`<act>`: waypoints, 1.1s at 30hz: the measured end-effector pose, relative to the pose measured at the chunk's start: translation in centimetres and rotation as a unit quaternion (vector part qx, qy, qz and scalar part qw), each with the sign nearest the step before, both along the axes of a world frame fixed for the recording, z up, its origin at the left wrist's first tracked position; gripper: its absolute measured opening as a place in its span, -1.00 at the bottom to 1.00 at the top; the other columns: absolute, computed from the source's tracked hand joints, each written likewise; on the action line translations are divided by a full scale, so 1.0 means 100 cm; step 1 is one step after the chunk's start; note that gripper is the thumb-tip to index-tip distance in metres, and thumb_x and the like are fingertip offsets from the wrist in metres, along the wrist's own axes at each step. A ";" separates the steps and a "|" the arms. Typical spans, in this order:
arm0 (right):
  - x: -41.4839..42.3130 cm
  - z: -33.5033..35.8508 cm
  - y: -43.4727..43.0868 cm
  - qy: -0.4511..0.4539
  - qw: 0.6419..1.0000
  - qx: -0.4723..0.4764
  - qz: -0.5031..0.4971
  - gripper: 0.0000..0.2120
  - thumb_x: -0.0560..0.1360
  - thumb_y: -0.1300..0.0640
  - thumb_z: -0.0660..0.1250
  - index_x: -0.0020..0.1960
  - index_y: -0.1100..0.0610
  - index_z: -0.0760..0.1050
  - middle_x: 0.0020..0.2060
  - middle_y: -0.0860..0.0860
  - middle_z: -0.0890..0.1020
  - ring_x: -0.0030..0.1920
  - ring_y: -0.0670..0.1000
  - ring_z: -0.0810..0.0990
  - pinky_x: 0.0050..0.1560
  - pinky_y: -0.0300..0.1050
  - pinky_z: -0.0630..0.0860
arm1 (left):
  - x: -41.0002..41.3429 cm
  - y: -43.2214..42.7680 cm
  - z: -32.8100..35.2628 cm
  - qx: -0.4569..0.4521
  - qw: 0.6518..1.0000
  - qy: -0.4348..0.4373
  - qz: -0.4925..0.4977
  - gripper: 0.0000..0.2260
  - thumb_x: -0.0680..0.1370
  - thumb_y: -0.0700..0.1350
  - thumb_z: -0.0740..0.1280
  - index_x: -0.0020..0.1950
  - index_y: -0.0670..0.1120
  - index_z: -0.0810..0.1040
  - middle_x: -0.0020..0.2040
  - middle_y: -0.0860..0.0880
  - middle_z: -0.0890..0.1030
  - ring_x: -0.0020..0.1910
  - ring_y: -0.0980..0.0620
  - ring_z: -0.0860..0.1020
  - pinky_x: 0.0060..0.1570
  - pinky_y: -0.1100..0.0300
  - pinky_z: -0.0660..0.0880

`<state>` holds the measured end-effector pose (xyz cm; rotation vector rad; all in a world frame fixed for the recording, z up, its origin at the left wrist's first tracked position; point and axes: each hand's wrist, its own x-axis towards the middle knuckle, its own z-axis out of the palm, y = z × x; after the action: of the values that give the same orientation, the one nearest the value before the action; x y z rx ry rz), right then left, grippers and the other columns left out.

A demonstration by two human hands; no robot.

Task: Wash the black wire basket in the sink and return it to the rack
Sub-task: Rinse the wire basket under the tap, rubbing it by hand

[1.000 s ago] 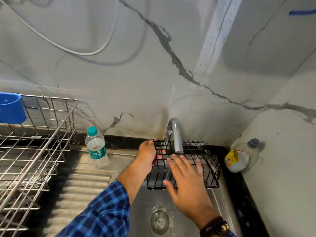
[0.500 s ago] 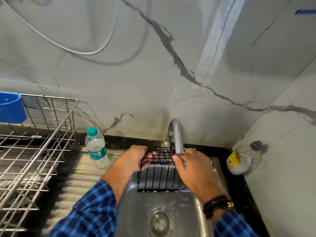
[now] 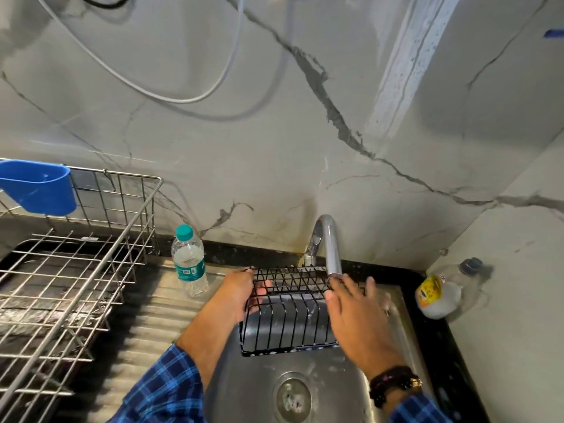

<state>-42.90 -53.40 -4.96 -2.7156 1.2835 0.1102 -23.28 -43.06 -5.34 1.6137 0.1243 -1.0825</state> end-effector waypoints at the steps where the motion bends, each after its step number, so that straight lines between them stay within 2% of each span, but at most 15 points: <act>1: 0.004 0.000 0.008 0.003 0.999 -0.004 0.046 -0.33 0.56 -0.32 -0.35 0.59 -0.14 0.05 0.58 -0.10 0.05 0.60 0.07 -0.06 0.46 0.41 -0.28 | -0.004 -0.003 0.001 -0.008 1.000 -0.013 -0.003 -0.76 0.72 -0.05 0.08 0.27 -0.05 0.48 -0.30 -0.02 0.67 -0.42 0.08 0.51 -0.47 0.27 0.42; 3: 0.015 0.004 0.027 -0.013 0.990 0.019 0.139 -0.35 0.56 -0.32 -0.35 0.60 -0.16 -0.05 0.56 -0.17 -0.04 0.59 -0.06 -0.09 0.46 0.34 -0.36 | -0.015 -0.008 0.003 -0.036 0.999 -0.037 -0.013 -0.78 0.72 -0.08 0.08 0.28 -0.03 0.46 -0.26 -0.04 0.67 -0.41 0.07 0.55 -0.44 0.26 0.46; 5: 0.021 0.006 0.030 -0.022 0.984 0.061 0.165 -0.41 0.60 -0.30 -0.28 0.59 -0.18 -0.08 0.57 -0.17 -0.06 0.59 -0.10 -0.08 0.55 0.18 -0.23 | -0.026 -0.012 0.001 -0.055 0.996 -0.054 -0.045 -0.77 0.72 -0.09 0.09 0.28 -0.03 0.48 -0.26 -0.05 0.68 -0.35 0.04 0.60 -0.35 0.18 0.49; 7: 0.016 -0.004 0.004 -0.013 0.990 0.086 0.113 -0.39 0.59 -0.33 -0.26 0.59 -0.15 -0.03 0.58 -0.14 0.01 0.59 -0.06 -0.03 0.55 0.14 -0.09 | -0.031 -0.010 -0.003 -0.052 0.995 -0.055 -0.069 -0.77 0.71 -0.09 0.10 0.29 -0.03 0.49 -0.24 -0.05 0.70 -0.33 0.04 0.61 -0.38 0.18 0.49; 10: -0.006 -0.017 -0.040 0.009 0.987 0.152 -0.042 -0.24 0.50 -0.41 -0.27 0.59 -0.10 0.09 0.59 0.00 0.15 0.58 0.07 0.12 0.54 0.23 0.09 | -0.027 0.002 -0.010 -0.026 0.997 -0.040 -0.055 -0.78 0.71 -0.11 0.11 0.29 -0.04 0.47 -0.20 -0.09 0.71 -0.35 0.04 0.56 -0.45 0.21 0.48; 13: -0.008 -0.020 -0.038 0.027 0.972 0.212 -0.101 -0.29 0.58 -0.38 -0.14 0.62 -0.07 -0.05 0.61 0.10 0.03 0.59 0.18 0.01 0.54 0.26 0.02 | -0.025 0.009 -0.019 -0.022 0.998 -0.032 -0.039 -0.79 0.71 -0.11 0.12 0.29 -0.04 0.47 -0.22 -0.10 0.71 -0.43 0.06 0.53 -0.50 0.23 0.46; 15: 0.007 -0.014 -0.016 0.049 0.973 0.218 -0.056 -0.25 0.55 -0.42 -0.16 0.62 -0.08 -0.13 0.61 0.07 -0.13 0.59 0.19 -0.17 0.51 0.31 -0.14 | -0.035 0.006 -0.021 -0.016 0.998 -0.044 -0.053 -0.80 0.71 -0.10 0.11 0.26 -0.03 0.48 -0.19 -0.11 0.71 -0.41 0.04 0.53 -0.48 0.23 0.45; 17: 0.029 -0.014 0.005 0.049 0.969 0.240 0.019 -0.25 0.55 -0.42 -0.18 0.62 -0.05 -0.18 0.60 0.02 -0.19 0.59 0.12 -0.24 0.50 0.31 -0.26 | -0.051 0.003 -0.021 -0.016 0.994 -0.078 -0.078 -0.79 0.71 -0.08 0.09 0.25 -0.04 0.48 -0.17 -0.12 0.68 -0.40 0.04 0.55 -0.50 0.25 0.41; 20: 0.041 -0.010 0.011 0.009 0.965 0.252 0.074 -0.37 0.62 -0.32 -0.15 0.60 -0.07 0.06 0.59 -0.01 0.13 0.59 0.06 0.04 0.55 0.26 -0.06 | -0.063 0.008 -0.021 -0.036 0.992 -0.095 -0.080 -0.80 0.71 -0.09 0.08 0.21 -0.03 0.47 -0.21 -0.10 0.65 -0.49 0.09 0.54 -0.52 0.26 0.32; 22: 0.030 -0.006 0.001 -0.032 0.969 0.234 0.075 -0.52 0.66 -0.23 -0.11 0.47 -0.14 0.31 0.41 -0.08 0.42 0.43 -0.01 0.36 0.49 0.13 0.23 | -0.063 0.015 -0.021 -0.055 0.992 -0.085 -0.069 -0.81 0.71 -0.08 0.09 0.18 0.02 0.48 -0.22 -0.10 0.68 -0.47 0.09 0.55 -0.52 0.26 0.33; 24: 0.013 -0.006 -0.015 -0.030 0.981 0.185 0.041 -0.55 0.67 -0.19 -0.13 0.16 -0.08 0.51 0.07 -0.08 0.58 0.09 -0.08 0.55 0.26 -0.03 0.47 | -0.063 0.021 -0.023 -0.078 0.989 -0.108 -0.068 -0.82 0.71 -0.07 0.11 0.19 0.02 0.49 -0.17 -0.11 0.69 -0.39 0.07 0.61 -0.52 0.24 0.40; 26: -0.001 -0.012 -0.031 -0.027 0.987 0.153 -0.034 -0.48 0.67 -0.18 -0.15 -0.18 -0.01 0.47 -0.22 -0.05 0.56 -0.17 -0.09 0.55 -0.01 -0.13 0.48 | -0.063 0.025 -0.025 -0.090 0.984 -0.144 -0.061 -0.81 0.71 -0.04 0.12 0.19 0.01 0.50 -0.11 -0.13 0.67 -0.30 0.05 0.66 -0.48 0.25 0.45; 28: -0.008 -0.017 -0.035 -0.060 0.983 0.155 -0.083 -0.44 0.68 -0.18 -0.11 -0.33 0.03 0.41 -0.36 -0.03 0.51 -0.33 -0.05 0.51 -0.18 -0.11 0.46 | -0.063 0.027 -0.025 -0.095 0.977 -0.181 -0.053 -0.81 0.70 0.01 0.13 0.18 0.02 0.50 -0.09 -0.17 0.66 -0.29 0.03 0.67 -0.47 0.23 0.46; 30: -0.009 -0.018 -0.031 -0.082 0.980 0.160 -0.085 -0.47 0.68 -0.19 -0.06 -0.37 0.02 0.32 -0.44 -0.06 0.37 -0.44 -0.06 0.35 -0.26 -0.13 0.45 | -0.066 0.030 -0.021 -0.105 0.971 -0.210 -0.040 -0.81 0.69 0.04 0.14 0.16 0.03 0.50 -0.10 -0.18 0.64 -0.31 0.03 0.67 -0.49 0.20 0.44; 33: -0.005 -0.014 -0.028 -0.132 0.976 0.153 -0.079 -0.48 0.63 -0.32 -0.02 -0.34 0.00 0.26 -0.45 -0.09 0.26 -0.44 -0.06 0.24 -0.37 -0.19 0.32 | -0.069 0.033 -0.014 -0.121 0.960 -0.251 -0.027 -0.81 0.69 0.04 0.13 0.14 0.06 0.51 -0.10 -0.16 0.62 -0.32 0.03 0.68 -0.52 0.19 0.44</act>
<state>-43.39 -56.18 -6.37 -2.2739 1.2778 -0.0631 -30.14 -39.73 -6.71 1.6224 -0.3775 -0.6690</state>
